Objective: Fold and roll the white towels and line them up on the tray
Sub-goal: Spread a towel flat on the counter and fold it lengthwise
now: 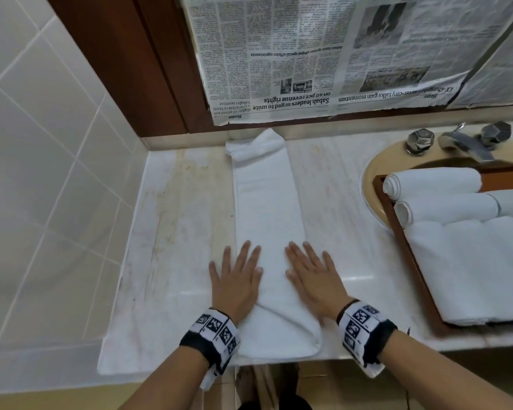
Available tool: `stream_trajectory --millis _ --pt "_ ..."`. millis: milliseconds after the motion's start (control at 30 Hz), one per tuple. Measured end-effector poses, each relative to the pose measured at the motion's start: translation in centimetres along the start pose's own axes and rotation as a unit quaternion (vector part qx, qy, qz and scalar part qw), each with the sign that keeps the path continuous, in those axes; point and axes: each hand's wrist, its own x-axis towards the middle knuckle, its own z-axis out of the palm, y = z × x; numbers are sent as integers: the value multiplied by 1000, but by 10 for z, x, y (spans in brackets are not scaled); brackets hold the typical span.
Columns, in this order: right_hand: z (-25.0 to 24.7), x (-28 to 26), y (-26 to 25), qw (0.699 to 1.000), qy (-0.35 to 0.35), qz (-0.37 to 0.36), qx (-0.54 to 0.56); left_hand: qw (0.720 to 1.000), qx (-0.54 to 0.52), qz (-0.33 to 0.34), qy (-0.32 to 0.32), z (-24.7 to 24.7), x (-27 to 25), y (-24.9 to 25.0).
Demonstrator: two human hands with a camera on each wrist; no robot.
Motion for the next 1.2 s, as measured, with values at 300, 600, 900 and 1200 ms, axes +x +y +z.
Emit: stream_trajectory --millis 300,600,900,1200 --pt "-4 -19 21 994 40 81 69 997 -28 -45 62 6 -6 -8" --pt "21 -98 -18 962 57 129 233 997 -19 74 25 -1 -32 23" --pt "17 -117 -21 929 77 164 321 960 -245 97 89 -1 -50 13" --pt "45 -147 -32 956 177 86 219 969 -194 136 74 12 -88 -29"
